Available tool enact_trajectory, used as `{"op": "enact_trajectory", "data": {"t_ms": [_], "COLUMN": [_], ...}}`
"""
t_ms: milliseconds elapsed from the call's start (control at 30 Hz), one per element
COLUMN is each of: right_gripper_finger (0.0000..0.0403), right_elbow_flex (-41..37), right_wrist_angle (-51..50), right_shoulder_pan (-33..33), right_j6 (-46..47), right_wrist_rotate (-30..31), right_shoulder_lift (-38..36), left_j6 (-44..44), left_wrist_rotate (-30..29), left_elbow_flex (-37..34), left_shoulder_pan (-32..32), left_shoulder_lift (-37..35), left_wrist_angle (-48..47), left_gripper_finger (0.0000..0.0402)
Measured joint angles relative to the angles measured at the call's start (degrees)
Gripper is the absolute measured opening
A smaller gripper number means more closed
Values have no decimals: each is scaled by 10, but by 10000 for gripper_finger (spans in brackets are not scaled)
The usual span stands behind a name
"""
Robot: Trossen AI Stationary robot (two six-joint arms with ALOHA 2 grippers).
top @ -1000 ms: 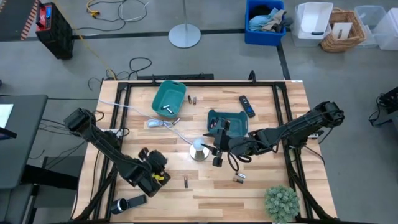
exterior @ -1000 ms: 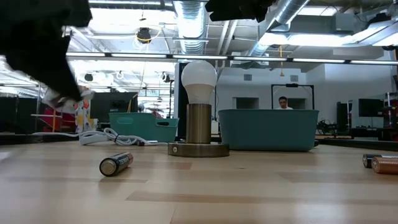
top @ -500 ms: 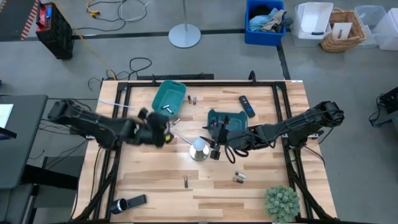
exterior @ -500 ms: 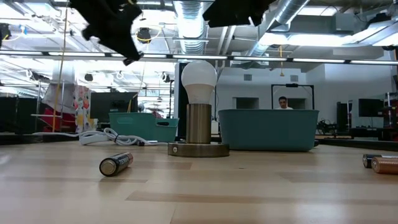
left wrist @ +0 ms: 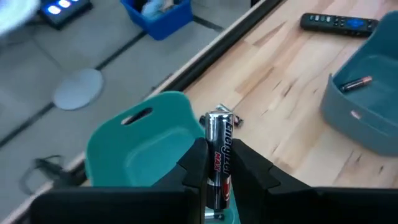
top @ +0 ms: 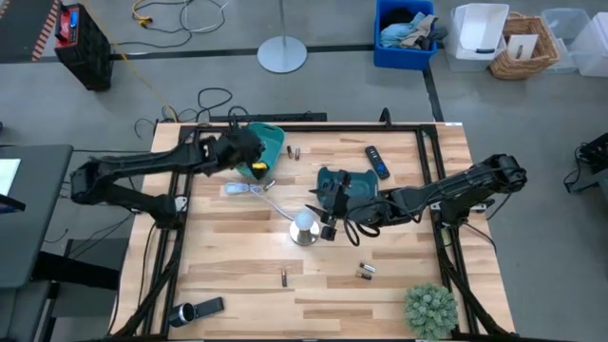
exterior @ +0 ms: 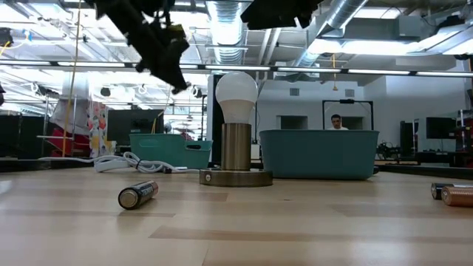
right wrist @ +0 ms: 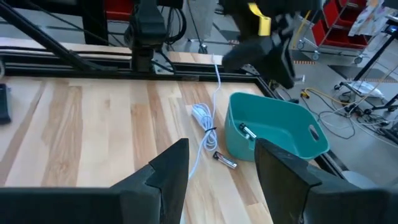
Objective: Sort batteries
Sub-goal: Put the silver battery into the green bin, then put the black battery into the blue bin
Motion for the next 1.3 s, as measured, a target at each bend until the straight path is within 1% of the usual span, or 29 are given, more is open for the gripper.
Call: {"op": "enact_trajectory", "data": {"t_ms": [133,200,333,400,500,700,767,867,1000,1133,1200,1300], "right_gripper_finger": [198,198,198,198,198,198,198,198,198,198,198,198], "right_elbow_flex": [0,0,0,0,0,0,0,1,1,1,1,17], "right_wrist_angle": [-1,-2,-1,-1,1,-1,-1,-14,-44,-83,-115,-214], "right_shoulder_pan": [4,5,5,5,1,-12,-14,-11,-4,-2,0,13], "right_j6": [2,2,14,15,16,36,42,50,66,102,125,172], "right_wrist_rotate": [18,23,23,23,23,24,24,24,24,23,23,23], "right_shoulder_lift": [-12,-20,-31,-33,-33,-33,-33,-33,-33,-33,-33,-33], "left_j6": [12,14,23,25,32,32,25,17,20,32,33,37], "left_wrist_rotate": [96,136,177,204,234,267,268,269,255,253,258,268], "left_elbow_flex": [-46,-70,-106,-114,-115,-116,-116,-116,-116,-116,-116,-116], "left_shoulder_pan": [79,108,152,174,191,202,202,202,202,202,197,179], "left_shoulder_lift": [1,0,1,1,22,102,129,155,160,147,136,116], "left_wrist_angle": [58,100,147,160,178,232,262,291,293,292,293,292], "left_gripper_finger": [42,42,42,42,42,43,53,82,128,166,176,178]}}
